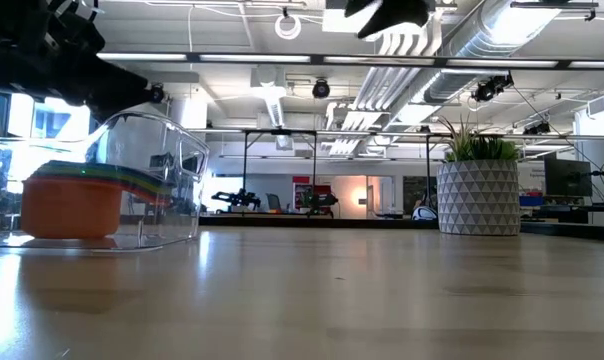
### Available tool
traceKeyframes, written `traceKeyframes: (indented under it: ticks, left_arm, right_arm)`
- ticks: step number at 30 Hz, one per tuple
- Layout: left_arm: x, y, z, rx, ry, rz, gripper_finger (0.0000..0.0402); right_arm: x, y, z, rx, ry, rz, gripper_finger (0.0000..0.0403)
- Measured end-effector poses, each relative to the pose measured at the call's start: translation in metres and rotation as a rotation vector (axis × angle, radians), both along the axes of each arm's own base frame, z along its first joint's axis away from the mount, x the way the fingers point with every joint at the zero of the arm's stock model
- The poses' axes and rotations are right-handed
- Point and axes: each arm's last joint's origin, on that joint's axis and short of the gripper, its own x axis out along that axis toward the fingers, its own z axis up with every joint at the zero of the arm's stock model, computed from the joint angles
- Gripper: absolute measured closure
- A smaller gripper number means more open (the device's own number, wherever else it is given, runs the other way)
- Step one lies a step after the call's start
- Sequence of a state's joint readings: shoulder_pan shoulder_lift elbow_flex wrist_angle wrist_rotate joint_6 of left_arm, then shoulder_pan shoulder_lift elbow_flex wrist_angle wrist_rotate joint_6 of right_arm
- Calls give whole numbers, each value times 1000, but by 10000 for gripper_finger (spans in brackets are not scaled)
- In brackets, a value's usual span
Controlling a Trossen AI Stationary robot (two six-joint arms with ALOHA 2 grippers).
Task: Nest measuring cups in basket
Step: Return to Home Position
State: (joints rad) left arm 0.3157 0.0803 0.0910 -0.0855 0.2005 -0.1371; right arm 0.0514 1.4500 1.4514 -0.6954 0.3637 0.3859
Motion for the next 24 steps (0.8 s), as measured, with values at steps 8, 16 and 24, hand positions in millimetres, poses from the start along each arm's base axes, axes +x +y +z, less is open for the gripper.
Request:
traceKeyframes:
  ticks: [8,16,24]
  left_arm:
    - [0,0,1,-24,-10,15,271]
    - [-1,3,1,-58,-17,121,271]
    - [-1,6,1,-98,-29,216,271]
  right_arm:
    - [-82,-15,-23,37,-200,-9,177]
    - [-135,-15,-64,48,-371,16,177]
    - [-164,-12,-109,75,-481,92,177]
